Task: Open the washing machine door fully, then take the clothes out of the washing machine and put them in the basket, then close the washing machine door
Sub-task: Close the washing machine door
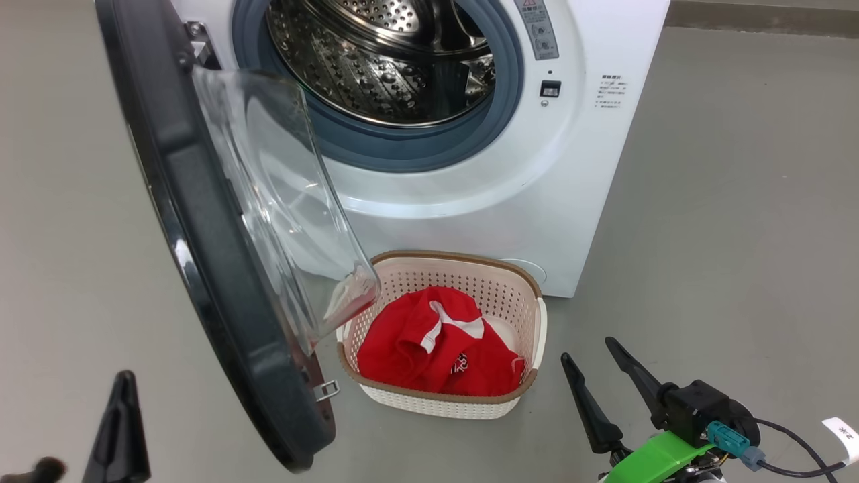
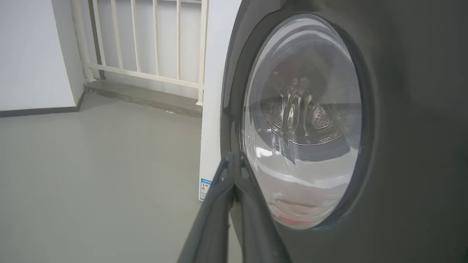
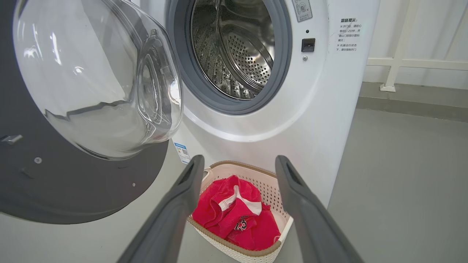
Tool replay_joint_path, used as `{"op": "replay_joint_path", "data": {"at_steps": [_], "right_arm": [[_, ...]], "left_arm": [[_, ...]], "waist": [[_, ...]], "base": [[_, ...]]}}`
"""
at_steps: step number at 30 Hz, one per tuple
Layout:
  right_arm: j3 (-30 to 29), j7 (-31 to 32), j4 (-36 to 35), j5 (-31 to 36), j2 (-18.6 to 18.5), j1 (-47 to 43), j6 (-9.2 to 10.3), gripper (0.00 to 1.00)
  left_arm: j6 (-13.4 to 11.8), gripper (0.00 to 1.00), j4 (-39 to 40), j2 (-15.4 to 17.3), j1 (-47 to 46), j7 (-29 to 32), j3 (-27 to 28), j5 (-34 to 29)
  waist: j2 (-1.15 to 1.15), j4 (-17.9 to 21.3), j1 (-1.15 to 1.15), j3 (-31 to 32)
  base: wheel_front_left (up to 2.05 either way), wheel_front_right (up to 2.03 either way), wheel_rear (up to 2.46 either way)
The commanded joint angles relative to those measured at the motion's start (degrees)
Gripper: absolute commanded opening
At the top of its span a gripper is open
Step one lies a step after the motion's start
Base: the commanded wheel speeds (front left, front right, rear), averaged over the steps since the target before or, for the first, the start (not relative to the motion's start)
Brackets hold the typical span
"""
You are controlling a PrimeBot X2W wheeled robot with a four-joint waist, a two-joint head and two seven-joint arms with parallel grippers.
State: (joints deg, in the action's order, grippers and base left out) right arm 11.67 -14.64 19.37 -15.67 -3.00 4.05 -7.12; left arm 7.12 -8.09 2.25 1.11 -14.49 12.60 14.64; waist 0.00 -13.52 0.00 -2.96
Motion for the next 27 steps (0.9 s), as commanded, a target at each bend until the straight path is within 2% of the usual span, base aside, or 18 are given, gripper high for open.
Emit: {"op": "replay_joint_path", "data": {"at_steps": [1, 4, 8, 9, 11, 13, 16, 21, 27], "right_arm": [[1.2, -0.4, -1.3, -0.3, 0.1, 1.3, -0.36, 1.00], [1.5, -0.4, -1.1, -0.5, 0.1, 1.3, -0.36, 1.00], [1.5, -0.4, -1.0, -0.8, 0.1, 1.5, -0.36, 1.00], [1.5, -0.4, -1.0, -0.8, 0.1, 1.5, -0.36, 1.00], [1.5, -0.4, -0.9, -1.0, 0.1, 1.5, -0.36, 1.00], [1.4, -0.4, -0.9, -1.2, 0.1, 1.6, -0.36, 1.00], [1.3, -0.4, -1.0, -1.3, 0.1, 1.7, -0.36, 1.00], [1.3, -0.4, -0.9, -1.4, 0.1, 1.9, -0.36, 1.00], [1.7, -0.4, -1.1, -1.6, 0.1, 2.4, -0.36, 1.00]], "left_arm": [[-0.5, 0.00, 0.7, 0.6, -2.8, -0.5, 2.1, 5.6], [-1.1, 0.00, -0.2, 0.6, -4.4, -0.3, 1.5, 17.1], [-1.7, 0.00, 2.4, 0.6, -6.5, 4.2, -0.3, 35.4], [-1.7, 0.00, 2.4, 0.6, -6.5, 4.2, -0.3, 35.4], [-2.8, 0.00, 5.4, 0.6, -7.2, 7.0, -0.8, 44.1], [-4.7, 0.00, 8.5, 0.6, -8.0, 9.9, -1.1, 56.4], [-8.1, 0.00, 13.1, 0.6, -8.5, 13.6, -0.4, 67.8], [-14.3, 0.00, 19.0, 0.9, -9.7, 20.0, 1.1, 78.2], [-17.8, 0.00, 24.2, 2.5, -8.9, 25.2, 1.2, 82.7]], "waist": [[0.00, -0.1, 0.00, 0.0], [0.00, 0.0, 0.00, 0.2], [0.00, 0.2, 0.00, 0.1], [0.00, 0.2, 0.00, 0.1], [0.00, 0.3, 0.00, 0.1], [0.00, 0.4, 0.00, 0.0], [0.00, 0.6, 0.00, -0.1], [0.00, 1.3, 0.00, -0.4], [0.00, 3.1, 0.00, -1.2]], "base": [[0.00, 0.00, 0.00], [0.00, 0.00, 0.00], [0.00, 0.00, 0.00], [0.00, 0.00, 0.00], [0.00, 0.00, 0.00], [0.00, 0.00, 0.00], [0.00, 0.00, 0.00], [0.00, 0.00, 0.00], [0.00, 0.00, 0.00]]}}
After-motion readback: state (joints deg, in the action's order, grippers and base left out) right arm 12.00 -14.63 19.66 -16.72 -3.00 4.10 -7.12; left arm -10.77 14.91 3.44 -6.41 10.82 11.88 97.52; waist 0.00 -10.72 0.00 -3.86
